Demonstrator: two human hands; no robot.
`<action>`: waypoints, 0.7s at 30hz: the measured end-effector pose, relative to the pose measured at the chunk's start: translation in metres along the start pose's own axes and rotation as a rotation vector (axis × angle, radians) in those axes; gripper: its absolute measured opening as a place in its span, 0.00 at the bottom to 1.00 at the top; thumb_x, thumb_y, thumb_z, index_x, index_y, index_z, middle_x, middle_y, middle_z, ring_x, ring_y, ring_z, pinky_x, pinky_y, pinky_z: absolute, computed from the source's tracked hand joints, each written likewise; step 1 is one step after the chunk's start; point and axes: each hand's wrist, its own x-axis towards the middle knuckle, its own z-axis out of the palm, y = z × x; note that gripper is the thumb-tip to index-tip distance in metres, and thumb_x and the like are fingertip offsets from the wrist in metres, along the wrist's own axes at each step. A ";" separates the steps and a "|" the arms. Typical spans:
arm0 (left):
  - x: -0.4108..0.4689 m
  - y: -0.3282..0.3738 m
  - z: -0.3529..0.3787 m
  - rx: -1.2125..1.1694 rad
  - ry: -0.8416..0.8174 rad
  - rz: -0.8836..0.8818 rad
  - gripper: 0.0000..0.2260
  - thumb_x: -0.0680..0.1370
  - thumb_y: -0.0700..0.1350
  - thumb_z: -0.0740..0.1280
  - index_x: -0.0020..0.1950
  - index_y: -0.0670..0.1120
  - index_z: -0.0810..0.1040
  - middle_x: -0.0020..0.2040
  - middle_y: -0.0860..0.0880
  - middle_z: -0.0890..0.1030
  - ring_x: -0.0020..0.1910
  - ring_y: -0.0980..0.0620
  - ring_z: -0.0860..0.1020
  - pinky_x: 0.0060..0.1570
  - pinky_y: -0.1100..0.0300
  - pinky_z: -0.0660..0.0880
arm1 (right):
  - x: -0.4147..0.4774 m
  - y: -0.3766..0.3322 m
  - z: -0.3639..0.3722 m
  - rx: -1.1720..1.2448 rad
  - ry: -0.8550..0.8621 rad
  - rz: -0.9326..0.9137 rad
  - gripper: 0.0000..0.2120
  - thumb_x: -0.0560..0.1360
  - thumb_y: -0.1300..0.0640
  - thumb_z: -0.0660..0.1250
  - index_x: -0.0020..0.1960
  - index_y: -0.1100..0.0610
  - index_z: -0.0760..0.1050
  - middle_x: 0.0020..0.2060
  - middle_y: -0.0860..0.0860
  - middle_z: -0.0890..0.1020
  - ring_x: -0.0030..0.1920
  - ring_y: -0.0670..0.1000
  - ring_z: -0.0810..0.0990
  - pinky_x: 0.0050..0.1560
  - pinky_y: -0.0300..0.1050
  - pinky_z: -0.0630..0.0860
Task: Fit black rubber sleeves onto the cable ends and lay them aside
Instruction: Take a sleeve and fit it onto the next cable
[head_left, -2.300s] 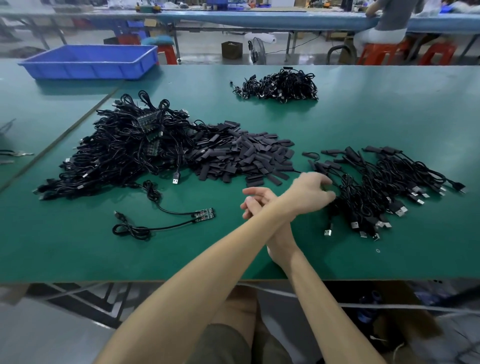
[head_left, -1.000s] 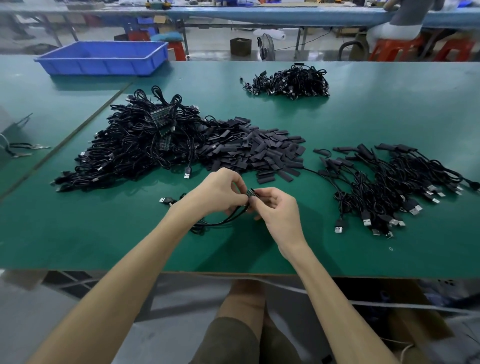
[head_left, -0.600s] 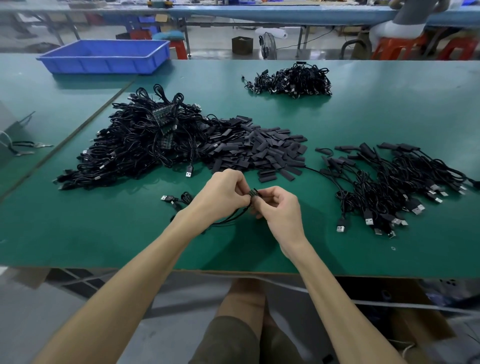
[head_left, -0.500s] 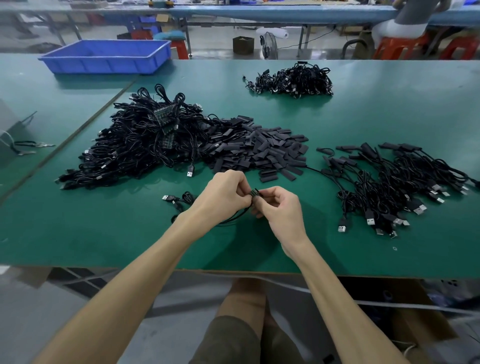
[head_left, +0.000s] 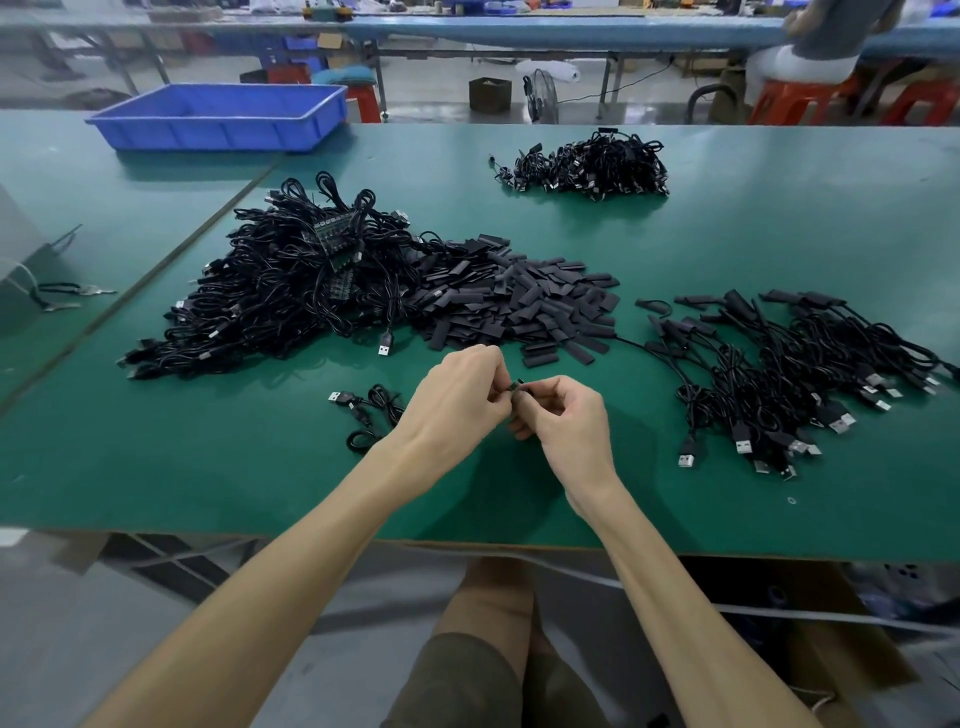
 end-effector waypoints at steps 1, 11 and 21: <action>0.000 0.001 0.000 0.024 0.005 0.012 0.04 0.77 0.41 0.68 0.44 0.47 0.75 0.41 0.55 0.77 0.42 0.51 0.78 0.44 0.50 0.78 | 0.000 0.000 0.000 0.001 0.009 0.003 0.01 0.77 0.64 0.72 0.47 0.60 0.81 0.33 0.51 0.85 0.33 0.47 0.84 0.37 0.39 0.79; 0.015 -0.003 -0.023 -0.383 0.139 -0.008 0.08 0.77 0.42 0.75 0.44 0.54 0.80 0.39 0.54 0.82 0.34 0.62 0.77 0.39 0.67 0.76 | -0.001 -0.001 0.003 -0.117 -0.133 -0.085 0.13 0.80 0.53 0.73 0.64 0.45 0.81 0.55 0.43 0.83 0.53 0.37 0.81 0.54 0.34 0.76; 0.009 -0.003 0.003 -0.516 0.031 0.101 0.08 0.80 0.39 0.70 0.53 0.49 0.87 0.50 0.52 0.80 0.45 0.56 0.82 0.48 0.66 0.77 | -0.002 -0.002 0.001 0.112 -0.027 -0.066 0.10 0.85 0.57 0.64 0.55 0.48 0.84 0.49 0.48 0.88 0.53 0.48 0.86 0.58 0.46 0.80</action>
